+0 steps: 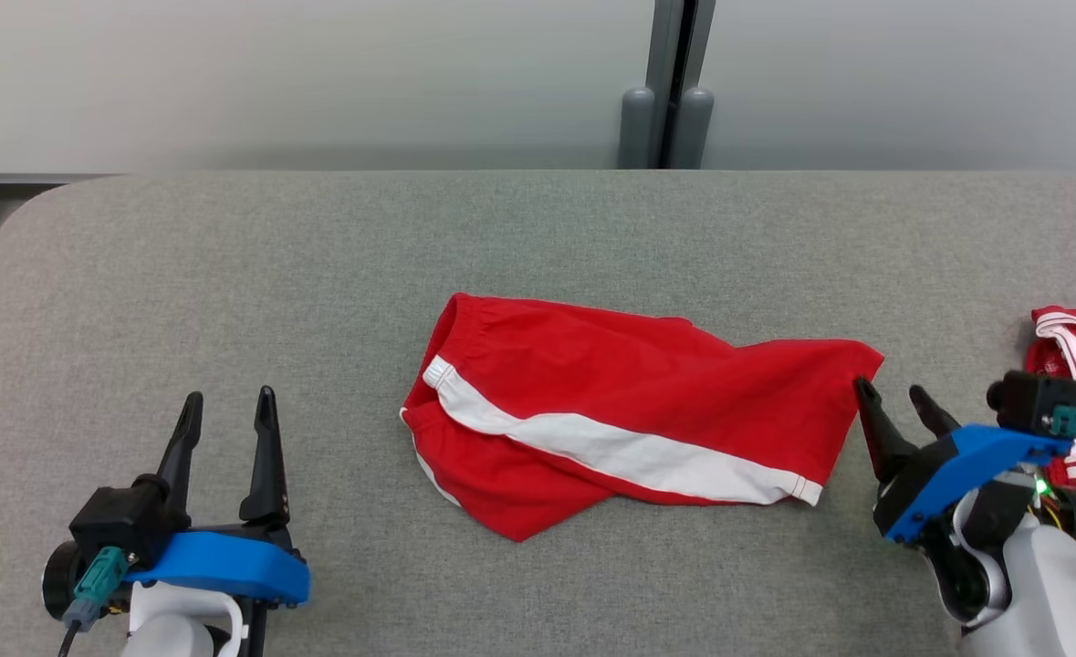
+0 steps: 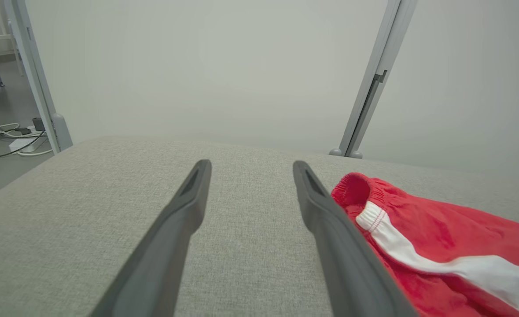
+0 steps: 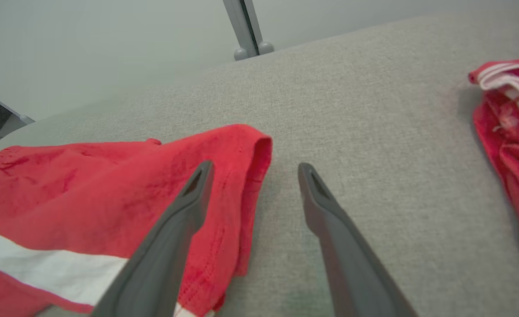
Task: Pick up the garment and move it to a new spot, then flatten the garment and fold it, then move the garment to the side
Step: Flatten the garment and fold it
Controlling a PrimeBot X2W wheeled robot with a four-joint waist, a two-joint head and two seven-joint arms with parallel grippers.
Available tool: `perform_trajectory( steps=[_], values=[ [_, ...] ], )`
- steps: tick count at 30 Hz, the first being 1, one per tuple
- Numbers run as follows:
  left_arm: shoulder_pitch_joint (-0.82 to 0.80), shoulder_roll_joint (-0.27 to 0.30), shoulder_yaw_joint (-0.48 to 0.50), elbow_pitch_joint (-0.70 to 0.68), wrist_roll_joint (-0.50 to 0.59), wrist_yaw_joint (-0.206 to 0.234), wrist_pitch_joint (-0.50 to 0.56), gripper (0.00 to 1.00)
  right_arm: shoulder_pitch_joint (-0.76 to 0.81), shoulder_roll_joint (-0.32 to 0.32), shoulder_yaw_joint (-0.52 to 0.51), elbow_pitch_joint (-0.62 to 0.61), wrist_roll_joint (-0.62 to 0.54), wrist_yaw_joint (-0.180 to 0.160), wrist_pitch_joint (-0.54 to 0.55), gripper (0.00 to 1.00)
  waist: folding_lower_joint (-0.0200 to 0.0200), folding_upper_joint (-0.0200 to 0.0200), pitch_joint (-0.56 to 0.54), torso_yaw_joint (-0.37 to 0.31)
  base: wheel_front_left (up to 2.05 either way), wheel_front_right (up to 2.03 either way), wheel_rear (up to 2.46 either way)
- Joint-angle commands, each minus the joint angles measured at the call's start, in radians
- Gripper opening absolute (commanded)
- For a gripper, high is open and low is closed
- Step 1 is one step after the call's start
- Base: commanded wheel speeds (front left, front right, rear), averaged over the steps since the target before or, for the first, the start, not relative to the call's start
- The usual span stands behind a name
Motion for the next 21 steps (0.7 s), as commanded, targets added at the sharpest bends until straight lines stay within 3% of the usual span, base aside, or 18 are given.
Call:
perform_trajectory(
  steps=[1, 13, 21],
  values=[
    [0.011, 0.005, 0.007, -0.001, 0.005, 0.004, -0.005, 1.00, 0.039, -0.002, -0.009, -0.019, -0.006, 0.001, -0.010, 1.00, -0.0001, 0.0000, -0.010, -0.006, 0.00, 0.00, 0.00],
    [0.069, 0.000, 0.044, -0.030, 0.009, 0.014, -0.005, 1.00, 0.297, 0.023, -0.013, -0.325, -0.107, 0.001, -0.205, 1.00, -0.0001, 0.0000, -0.054, -0.050, 0.00, 0.00, 0.00],
    [0.096, 0.001, 0.062, -0.031, 0.019, 0.016, -0.005, 1.00, 0.361, 0.037, 0.017, -0.380, -0.131, 0.001, -0.269, 1.00, -0.0001, 0.0000, -0.083, -0.065, 0.00, 0.00, 0.00]
  ],
)
